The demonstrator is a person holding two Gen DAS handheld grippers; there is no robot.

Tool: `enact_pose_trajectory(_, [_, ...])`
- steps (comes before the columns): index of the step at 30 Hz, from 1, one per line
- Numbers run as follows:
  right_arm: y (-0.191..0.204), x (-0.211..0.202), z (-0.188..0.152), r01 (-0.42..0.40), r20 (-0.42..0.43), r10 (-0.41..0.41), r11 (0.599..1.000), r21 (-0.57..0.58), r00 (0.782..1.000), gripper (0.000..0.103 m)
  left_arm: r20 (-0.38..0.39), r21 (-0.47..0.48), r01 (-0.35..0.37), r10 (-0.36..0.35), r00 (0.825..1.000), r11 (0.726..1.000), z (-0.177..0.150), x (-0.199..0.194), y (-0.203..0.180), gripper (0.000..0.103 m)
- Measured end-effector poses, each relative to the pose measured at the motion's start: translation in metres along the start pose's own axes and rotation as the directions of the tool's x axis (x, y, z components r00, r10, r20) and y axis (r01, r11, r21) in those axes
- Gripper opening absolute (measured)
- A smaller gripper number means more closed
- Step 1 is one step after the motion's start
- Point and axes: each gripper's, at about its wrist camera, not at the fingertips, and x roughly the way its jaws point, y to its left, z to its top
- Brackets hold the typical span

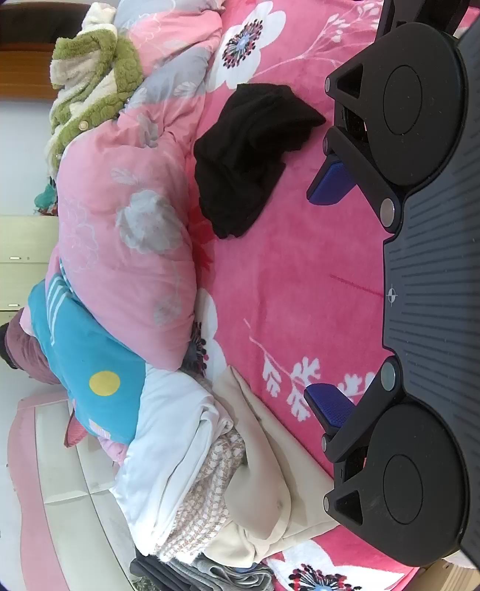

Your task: Fold clothes

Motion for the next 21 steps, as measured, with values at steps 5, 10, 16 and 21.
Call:
enact_pose_trajectory(5, [0.0,0.003,0.001,0.001,-0.002,-0.001,1.0,0.001,1.0,0.103,-0.002,0.001,-0.005,0.005,1.0,1.0,0.001,0.003,0.0,0.103])
enact_pose_trajectory(10, [0.001,0.007,0.002,0.003,0.001,-0.003,1.0,0.001,1.0,0.103,-0.004,0.001,-0.01,0.01,1.0,1.0,0.001,0.007,0.0,0.103])
enact_pose_trajectory(16, [0.001,0.013,0.003,0.004,-0.002,-0.004,1.0,0.0,1.0,0.103,-0.005,0.01,-0.016,0.016,1.0,1.0,0.003,0.015,-0.001,0.103])
enact_pose_trajectory(21, [0.001,0.022,0.004,0.004,-0.006,-0.004,1.0,-0.004,1.0,0.103,-0.012,0.019,-0.011,0.012,1.0,1.0,0.003,0.026,-0.003,0.103])
